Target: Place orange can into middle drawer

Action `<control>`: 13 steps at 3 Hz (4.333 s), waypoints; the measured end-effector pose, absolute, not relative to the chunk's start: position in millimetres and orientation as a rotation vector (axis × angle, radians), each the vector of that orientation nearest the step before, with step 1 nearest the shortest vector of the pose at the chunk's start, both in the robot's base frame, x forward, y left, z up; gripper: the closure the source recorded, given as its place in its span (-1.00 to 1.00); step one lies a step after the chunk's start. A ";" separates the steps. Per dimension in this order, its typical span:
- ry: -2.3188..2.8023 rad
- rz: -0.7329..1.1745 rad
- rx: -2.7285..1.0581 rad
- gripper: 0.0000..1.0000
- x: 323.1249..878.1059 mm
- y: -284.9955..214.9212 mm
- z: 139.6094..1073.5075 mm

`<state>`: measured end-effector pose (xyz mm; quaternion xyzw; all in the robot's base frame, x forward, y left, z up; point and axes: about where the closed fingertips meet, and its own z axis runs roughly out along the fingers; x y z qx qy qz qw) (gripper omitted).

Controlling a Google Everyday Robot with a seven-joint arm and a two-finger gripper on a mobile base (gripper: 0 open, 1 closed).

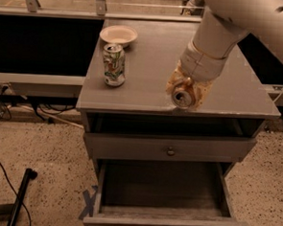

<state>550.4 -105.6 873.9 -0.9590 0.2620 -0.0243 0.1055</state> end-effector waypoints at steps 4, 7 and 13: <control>1.542 0.150 -1.978 1.00 531.0 -223.9 939.0; 1.600 0.324 -1.943 1.00 527.9 -258.8 913.2; 1.418 0.877 -1.196 1.00 432.3 -268.9 853.4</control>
Offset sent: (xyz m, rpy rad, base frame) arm -0.0437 -0.0690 0.1116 0.5222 -0.0515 -0.9620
